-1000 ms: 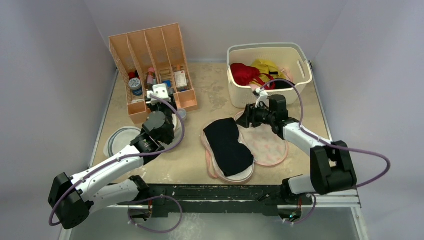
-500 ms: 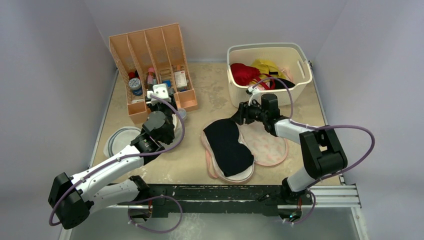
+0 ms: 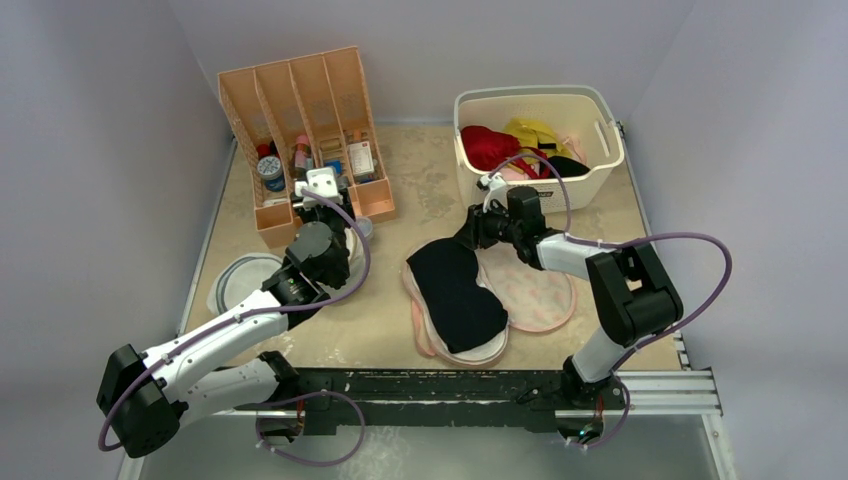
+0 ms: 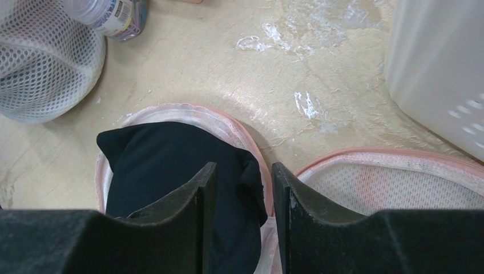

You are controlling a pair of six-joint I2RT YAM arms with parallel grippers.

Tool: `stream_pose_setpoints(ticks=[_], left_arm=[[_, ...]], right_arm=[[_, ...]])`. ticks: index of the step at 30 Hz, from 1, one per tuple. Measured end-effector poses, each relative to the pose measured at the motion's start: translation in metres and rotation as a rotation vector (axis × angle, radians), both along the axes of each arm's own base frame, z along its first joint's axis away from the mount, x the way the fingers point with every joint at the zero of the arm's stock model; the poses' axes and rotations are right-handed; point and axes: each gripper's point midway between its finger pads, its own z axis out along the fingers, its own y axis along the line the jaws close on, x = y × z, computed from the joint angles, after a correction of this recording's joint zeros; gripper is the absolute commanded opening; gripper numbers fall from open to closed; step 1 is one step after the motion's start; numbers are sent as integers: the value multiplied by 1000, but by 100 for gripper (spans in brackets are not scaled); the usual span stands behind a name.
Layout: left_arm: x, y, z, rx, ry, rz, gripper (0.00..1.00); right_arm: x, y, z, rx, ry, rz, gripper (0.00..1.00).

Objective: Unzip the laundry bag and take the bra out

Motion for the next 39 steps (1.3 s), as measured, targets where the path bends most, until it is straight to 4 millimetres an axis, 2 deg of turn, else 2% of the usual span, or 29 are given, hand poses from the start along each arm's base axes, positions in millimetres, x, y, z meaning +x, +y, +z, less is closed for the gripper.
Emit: stream_pose_setpoints(ticks=[10,14,19,23,27,32,35,37,39], left_arm=[[0,0,1,-2,-2,-1,45],[0,-1,1,-1,-2,-3,45],[1,-1,1,-1,-1,-4,45],[1,-1,1,-1,-2,-4,45],[1,-1,1,-1,-2,-4,45],[1,-1,1,-1,-2,-4,45],[1,-1,1,-1,-2,-4,45],[1,-1,2,-2,-2,-4,45],[1,-1,2,-2,-2,-4,45]], right_arm=[[2,-1,-1,-13,-6,-13,36],[2,-1,-1,-14,-7,-15,41],[1,-2,-3,-17,-5,-19,41],[-7,-8,-13,-31,12,-35,37],[-10,-10,-16,-34,20,-42,25],[-8,-9,-12,-22,8,-46,31],[-8,-9,-12,-20,8,-47,30],[-8,-9,-12,-20,8,-47,26],[-8,-8,-12,-19,8,-46,15]])
